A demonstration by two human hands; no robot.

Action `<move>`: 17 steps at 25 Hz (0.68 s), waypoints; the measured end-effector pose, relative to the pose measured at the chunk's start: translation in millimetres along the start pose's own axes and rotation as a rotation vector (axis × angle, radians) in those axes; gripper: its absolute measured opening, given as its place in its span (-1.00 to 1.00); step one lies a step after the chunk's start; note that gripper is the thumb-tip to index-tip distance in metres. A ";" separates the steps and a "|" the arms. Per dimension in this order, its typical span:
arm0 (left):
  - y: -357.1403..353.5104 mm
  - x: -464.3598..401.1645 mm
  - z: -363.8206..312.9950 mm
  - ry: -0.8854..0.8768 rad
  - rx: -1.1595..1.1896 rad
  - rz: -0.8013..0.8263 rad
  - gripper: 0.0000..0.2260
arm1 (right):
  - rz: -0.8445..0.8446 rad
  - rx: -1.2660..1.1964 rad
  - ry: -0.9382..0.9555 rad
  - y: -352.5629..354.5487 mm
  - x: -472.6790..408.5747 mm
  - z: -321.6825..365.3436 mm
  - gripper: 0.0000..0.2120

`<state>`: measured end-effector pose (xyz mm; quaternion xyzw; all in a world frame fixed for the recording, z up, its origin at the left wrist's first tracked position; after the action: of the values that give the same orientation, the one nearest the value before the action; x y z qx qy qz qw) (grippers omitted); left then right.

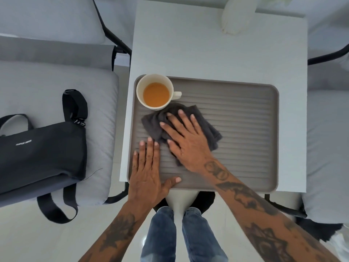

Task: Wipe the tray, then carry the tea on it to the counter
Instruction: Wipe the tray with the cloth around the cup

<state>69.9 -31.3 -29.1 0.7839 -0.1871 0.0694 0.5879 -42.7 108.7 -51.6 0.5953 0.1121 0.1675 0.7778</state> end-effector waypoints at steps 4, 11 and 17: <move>2.9 -0.2 -1.6 -0.005 0.011 -0.019 0.02 | -0.063 0.084 -0.153 30.9 30.9 -90.6 -0.52; 2.8 -0.2 -1.7 0.004 -0.004 0.000 0.01 | -0.092 0.037 -0.221 13.3 14.7 -43.6 -0.48; 0.2 0.8 -0.4 -0.001 -0.002 -0.012 0.02 | -0.038 -0.025 -0.060 13.7 5.9 -43.9 -0.52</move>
<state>70.5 -31.1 -28.6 0.7844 -0.1829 0.0653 0.5891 -55.5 153.3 -50.0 0.5882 0.0981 0.1363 0.7911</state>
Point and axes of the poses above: each hand's wrist, its own x-axis away from the middle knuckle, its own y-axis out of the back of the hand, z = x × y, the point moved 1 cm from there along -x, towards the middle knuckle, and after that the axes turned 11 degrees about -y, right-handed, at the moved point
